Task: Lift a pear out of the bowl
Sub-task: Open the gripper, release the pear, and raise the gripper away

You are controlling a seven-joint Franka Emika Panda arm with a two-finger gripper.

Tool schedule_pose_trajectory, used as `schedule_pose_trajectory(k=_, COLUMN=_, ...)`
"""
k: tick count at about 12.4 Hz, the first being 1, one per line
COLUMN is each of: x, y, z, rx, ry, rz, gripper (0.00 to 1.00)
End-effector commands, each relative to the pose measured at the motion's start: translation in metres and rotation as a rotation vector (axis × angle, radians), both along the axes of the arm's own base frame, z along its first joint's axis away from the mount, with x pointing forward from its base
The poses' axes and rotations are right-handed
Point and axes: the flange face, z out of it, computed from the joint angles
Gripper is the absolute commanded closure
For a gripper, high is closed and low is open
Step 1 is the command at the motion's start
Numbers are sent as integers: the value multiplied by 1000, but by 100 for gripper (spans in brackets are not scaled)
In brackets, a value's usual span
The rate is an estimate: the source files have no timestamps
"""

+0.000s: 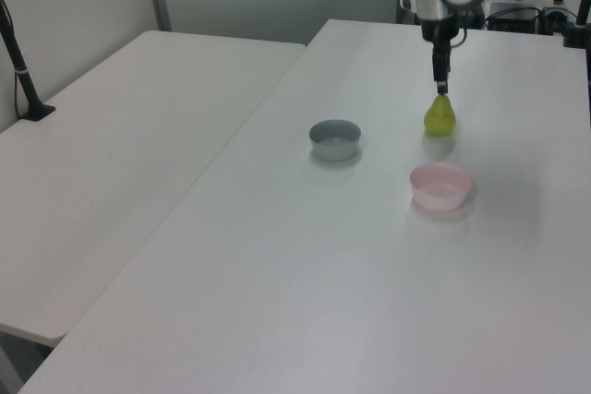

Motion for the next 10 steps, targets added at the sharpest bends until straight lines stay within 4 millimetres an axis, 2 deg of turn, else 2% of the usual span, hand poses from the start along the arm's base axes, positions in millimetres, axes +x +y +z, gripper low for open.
schedule_pose_trajectory(k=1, x=13, y=45, z=54, rx=-27, ry=-50, rz=-67, gripper=0)
schedule_pose_trajectory(k=2, x=16, y=62, z=64, rx=-37, ry=-73, rz=-113, gripper=0)
schedule_pose_trajectory(k=3, x=16, y=70, z=82, rx=-41, ry=-101, rz=-141, gripper=0)
schedule_pose_trajectory(k=5, x=10, y=95, z=109, rx=-30, ry=-153, rz=-154, gripper=0)
schedule_pose_trajectory(k=7, x=5, y=112, z=123, rx=-25, ry=-186, rz=-202, gripper=0)
schedule_pose_trajectory(k=10, x=-4, y=119, z=139, rx=7, ry=-194, rz=-210, gripper=0)
